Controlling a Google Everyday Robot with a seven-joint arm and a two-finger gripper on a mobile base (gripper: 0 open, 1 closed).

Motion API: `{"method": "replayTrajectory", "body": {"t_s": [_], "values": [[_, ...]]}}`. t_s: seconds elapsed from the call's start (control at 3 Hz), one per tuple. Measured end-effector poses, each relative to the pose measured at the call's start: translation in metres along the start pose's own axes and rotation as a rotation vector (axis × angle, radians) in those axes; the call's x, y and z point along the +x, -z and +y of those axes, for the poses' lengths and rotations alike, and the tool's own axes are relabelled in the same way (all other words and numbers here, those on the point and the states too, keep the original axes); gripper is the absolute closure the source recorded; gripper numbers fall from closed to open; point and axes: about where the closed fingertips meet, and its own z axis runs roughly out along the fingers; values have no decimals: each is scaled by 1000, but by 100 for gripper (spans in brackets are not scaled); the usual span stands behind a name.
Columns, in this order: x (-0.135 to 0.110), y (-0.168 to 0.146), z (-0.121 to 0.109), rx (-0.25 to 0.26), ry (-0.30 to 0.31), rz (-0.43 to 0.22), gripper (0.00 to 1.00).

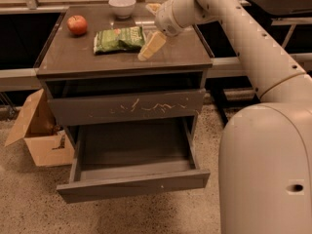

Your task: Place green jalapeno chip bag into middle drawer

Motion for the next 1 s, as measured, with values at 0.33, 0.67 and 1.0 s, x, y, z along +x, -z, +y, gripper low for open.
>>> {"method": "replayTrajectory", "body": {"t_s": [0.33, 0.67, 1.0], "values": [[-3, -24, -12, 40, -27, -54, 0], [-4, -47, -18, 60, -58, -87, 0], [-5, -72, -29, 91, -140, -152, 0]]}}
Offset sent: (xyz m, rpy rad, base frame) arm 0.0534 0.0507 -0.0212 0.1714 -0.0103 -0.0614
